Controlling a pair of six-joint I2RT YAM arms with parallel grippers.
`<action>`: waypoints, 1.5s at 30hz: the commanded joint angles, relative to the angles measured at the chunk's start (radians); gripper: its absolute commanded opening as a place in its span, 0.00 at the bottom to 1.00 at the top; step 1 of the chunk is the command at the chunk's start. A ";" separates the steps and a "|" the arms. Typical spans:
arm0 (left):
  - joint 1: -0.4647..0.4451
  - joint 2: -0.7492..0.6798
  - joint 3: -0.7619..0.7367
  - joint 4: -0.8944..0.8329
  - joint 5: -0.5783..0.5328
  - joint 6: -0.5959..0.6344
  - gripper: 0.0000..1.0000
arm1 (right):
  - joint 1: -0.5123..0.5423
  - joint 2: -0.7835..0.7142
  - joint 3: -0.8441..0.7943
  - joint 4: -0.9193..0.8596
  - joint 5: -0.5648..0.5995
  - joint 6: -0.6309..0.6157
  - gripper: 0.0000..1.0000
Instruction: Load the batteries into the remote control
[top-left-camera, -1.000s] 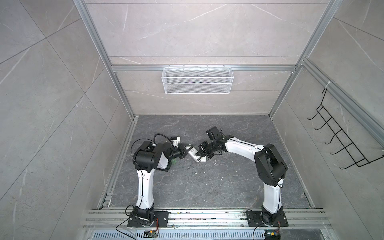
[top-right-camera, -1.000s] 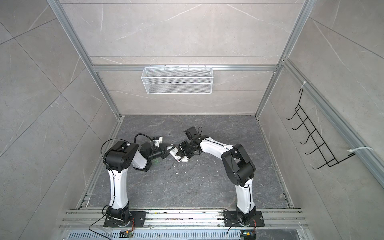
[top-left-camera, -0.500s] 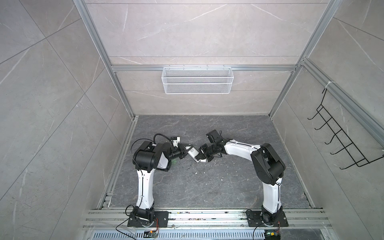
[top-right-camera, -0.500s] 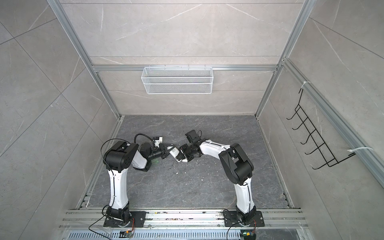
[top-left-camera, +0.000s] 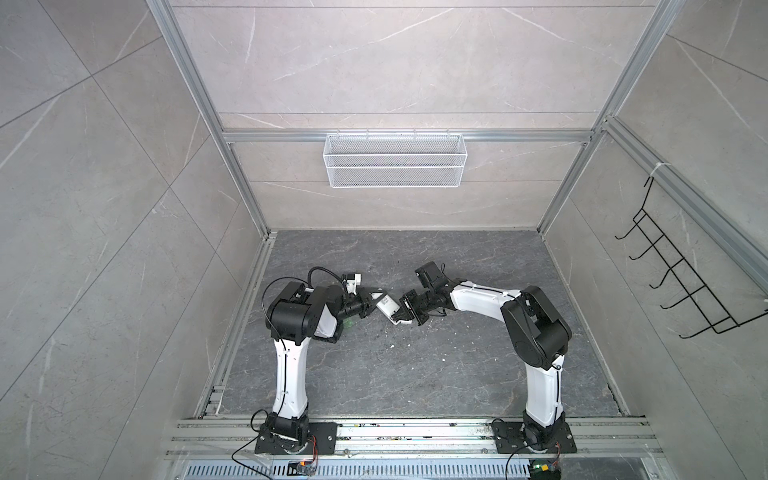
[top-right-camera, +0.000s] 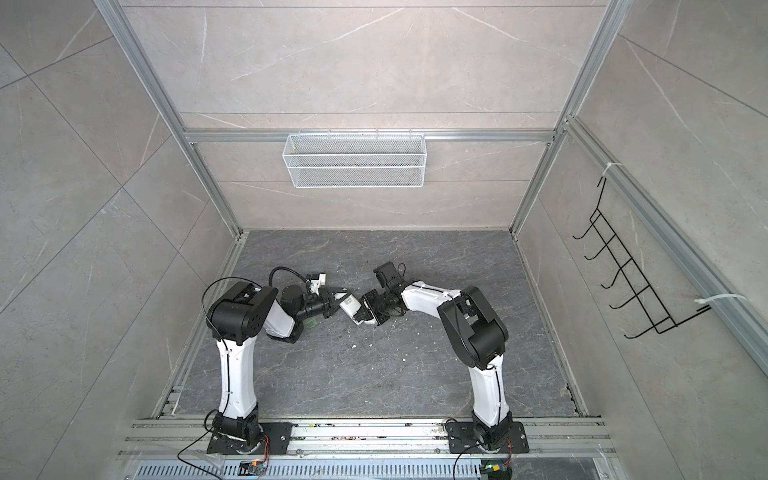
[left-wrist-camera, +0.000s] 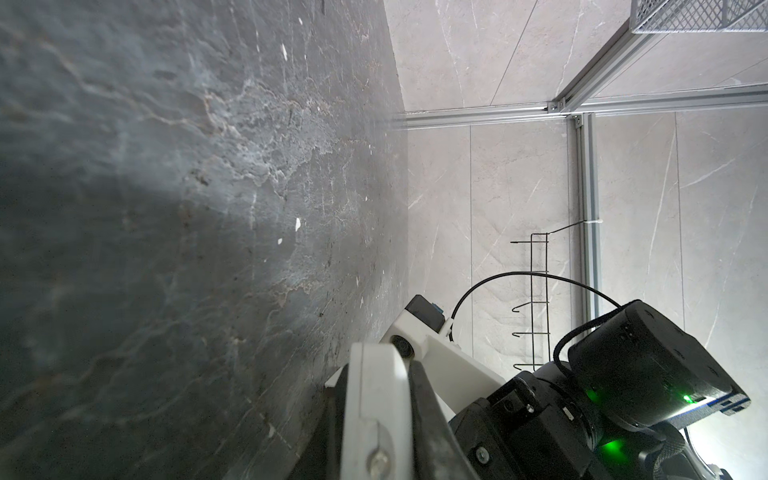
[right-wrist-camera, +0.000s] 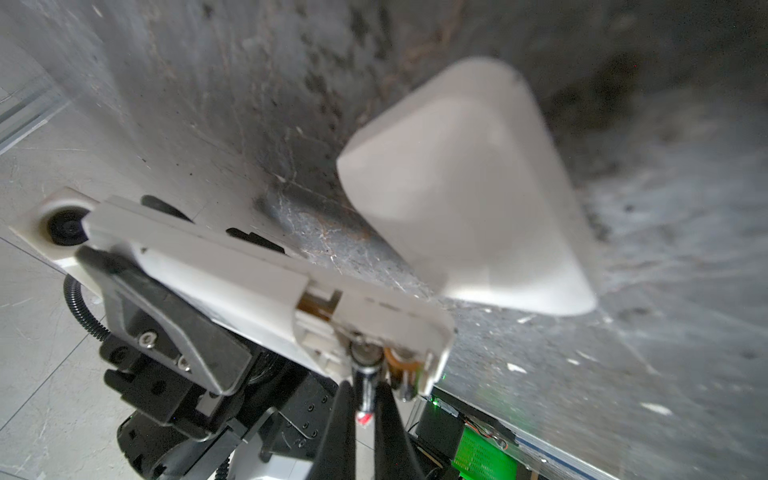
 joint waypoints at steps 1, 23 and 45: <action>0.000 -0.011 0.017 0.060 0.026 -0.008 0.10 | -0.009 0.001 -0.002 -0.021 -0.005 -0.017 0.06; 0.002 -0.014 0.016 0.061 0.025 -0.008 0.10 | -0.012 -0.015 0.022 -0.029 -0.038 -0.018 0.29; 0.005 -0.007 0.014 0.061 0.021 -0.013 0.10 | -0.031 -0.096 0.069 -0.128 -0.036 -0.120 0.28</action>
